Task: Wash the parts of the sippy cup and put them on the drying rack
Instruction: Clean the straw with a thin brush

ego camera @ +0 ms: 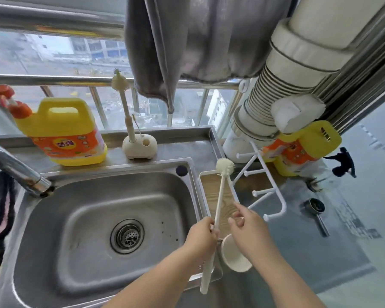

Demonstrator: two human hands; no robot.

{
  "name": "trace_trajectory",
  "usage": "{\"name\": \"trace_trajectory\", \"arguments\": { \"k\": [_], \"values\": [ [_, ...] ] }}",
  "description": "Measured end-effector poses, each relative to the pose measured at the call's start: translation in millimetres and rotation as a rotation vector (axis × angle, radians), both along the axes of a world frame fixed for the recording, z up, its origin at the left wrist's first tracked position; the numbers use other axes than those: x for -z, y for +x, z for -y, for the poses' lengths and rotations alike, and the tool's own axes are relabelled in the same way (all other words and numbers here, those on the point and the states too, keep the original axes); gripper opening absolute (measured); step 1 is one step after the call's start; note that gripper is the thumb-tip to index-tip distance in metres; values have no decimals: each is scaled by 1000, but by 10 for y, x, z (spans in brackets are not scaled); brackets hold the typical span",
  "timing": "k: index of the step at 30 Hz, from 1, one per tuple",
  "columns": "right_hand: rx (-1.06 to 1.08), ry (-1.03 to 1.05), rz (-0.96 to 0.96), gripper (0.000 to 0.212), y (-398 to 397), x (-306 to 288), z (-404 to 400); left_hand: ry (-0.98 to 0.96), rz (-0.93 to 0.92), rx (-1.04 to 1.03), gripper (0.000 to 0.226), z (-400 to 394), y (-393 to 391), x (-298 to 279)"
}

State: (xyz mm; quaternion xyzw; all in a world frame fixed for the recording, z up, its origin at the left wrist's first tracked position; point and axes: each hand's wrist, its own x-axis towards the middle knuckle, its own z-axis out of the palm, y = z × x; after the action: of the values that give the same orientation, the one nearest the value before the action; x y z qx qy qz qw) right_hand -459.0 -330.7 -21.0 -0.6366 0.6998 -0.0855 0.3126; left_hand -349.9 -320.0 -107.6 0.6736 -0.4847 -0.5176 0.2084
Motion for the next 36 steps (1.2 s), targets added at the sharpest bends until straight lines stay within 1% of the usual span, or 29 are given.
{"name": "trace_trajectory", "arguments": {
  "k": [2,7,9,12,16,20,22,24,29,32,36],
  "values": [
    [1,12,16,44,-29,19,29,-2,-36,-47,13,17,-32,8],
    [-5,39,70,41,-65,75,95,-78,-17,-93,25,59,-111,46],
    [-35,54,71,40,-50,104,107,-72,-5,-64,21,61,-118,72],
    [-65,67,76,40,-10,169,114,-62,23,-26,23,31,-99,97],
    [-88,79,75,40,71,209,121,-39,8,2,22,-7,-62,49],
    [-128,57,68,40,176,215,145,-57,-6,-34,21,-57,32,-13],
    [-177,43,60,40,271,209,173,-87,5,-71,25,-99,171,-47],
    [-237,29,71,40,435,189,228,-137,60,-110,24,-133,400,-94],
    [-395,-68,135,37,1131,12,555,-244,168,-270,25,-189,1196,-389],
    [-402,-86,154,33,1545,-108,810,-303,200,-366,19,-293,1621,-574],
    [-354,-102,177,36,1940,-93,1137,-306,210,-477,15,-513,1982,-634]
  ]
}}
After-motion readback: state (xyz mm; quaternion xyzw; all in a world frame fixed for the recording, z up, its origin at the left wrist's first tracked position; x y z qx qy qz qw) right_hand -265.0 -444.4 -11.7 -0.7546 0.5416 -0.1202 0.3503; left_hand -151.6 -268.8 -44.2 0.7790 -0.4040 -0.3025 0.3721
